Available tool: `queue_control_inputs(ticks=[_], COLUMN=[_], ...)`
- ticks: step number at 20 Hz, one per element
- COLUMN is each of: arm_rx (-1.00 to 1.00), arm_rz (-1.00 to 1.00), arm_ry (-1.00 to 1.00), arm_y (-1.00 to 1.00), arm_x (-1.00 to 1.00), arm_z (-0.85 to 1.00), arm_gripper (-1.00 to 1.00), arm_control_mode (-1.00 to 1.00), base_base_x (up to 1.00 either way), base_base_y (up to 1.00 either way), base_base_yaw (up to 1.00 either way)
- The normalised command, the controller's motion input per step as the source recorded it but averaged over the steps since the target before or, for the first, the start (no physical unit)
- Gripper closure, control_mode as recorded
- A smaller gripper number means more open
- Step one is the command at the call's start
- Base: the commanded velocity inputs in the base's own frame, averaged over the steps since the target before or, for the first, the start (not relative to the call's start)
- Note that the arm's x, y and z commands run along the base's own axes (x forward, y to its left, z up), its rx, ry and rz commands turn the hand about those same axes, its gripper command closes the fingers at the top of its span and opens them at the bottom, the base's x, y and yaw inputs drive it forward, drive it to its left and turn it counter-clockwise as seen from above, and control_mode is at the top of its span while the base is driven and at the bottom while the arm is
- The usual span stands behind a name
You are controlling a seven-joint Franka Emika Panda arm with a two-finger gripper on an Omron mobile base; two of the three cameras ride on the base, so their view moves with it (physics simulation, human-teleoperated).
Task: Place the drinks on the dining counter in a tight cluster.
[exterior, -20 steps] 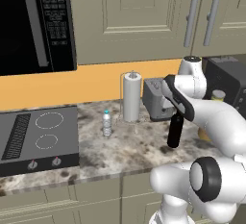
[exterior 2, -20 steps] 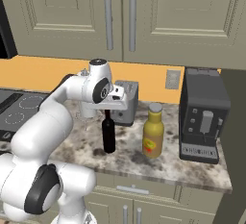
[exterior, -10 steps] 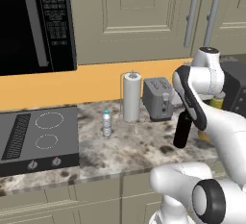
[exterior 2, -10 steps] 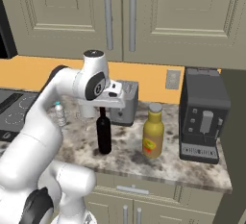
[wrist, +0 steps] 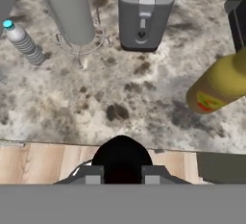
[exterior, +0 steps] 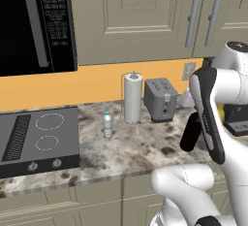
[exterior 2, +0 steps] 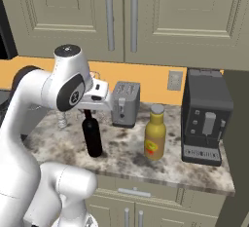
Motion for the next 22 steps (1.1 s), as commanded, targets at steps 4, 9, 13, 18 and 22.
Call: queue_control_inputs(ticks=[4,9,13,18,22], arm_rx=[0.00,0.00,0.00,0.00,0.00], arm_rz=[0.02,0.01,0.00,0.00,0.00], arm_ry=[-0.04,-0.01,0.00,0.00,0.00], arm_y=[0.27,0.11,0.00,0.00,0.00], arm_x=[-0.56,-0.12,0.00,-0.03,-0.04], arm_z=[0.49,0.09,0.00,0.00,0.00], arm_gripper=[1.00,1.00,1.00,1.00,1.00], arm_control_mode=[-1.00,-1.00,-1.00,-1.00,1.00], base_base_x=[0.00,0.00,0.00,0.00,-0.49], base_base_y=[0.00,0.00,0.00,0.00,0.05], base_base_yaw=[0.00,0.00,0.00,0.00,0.00])
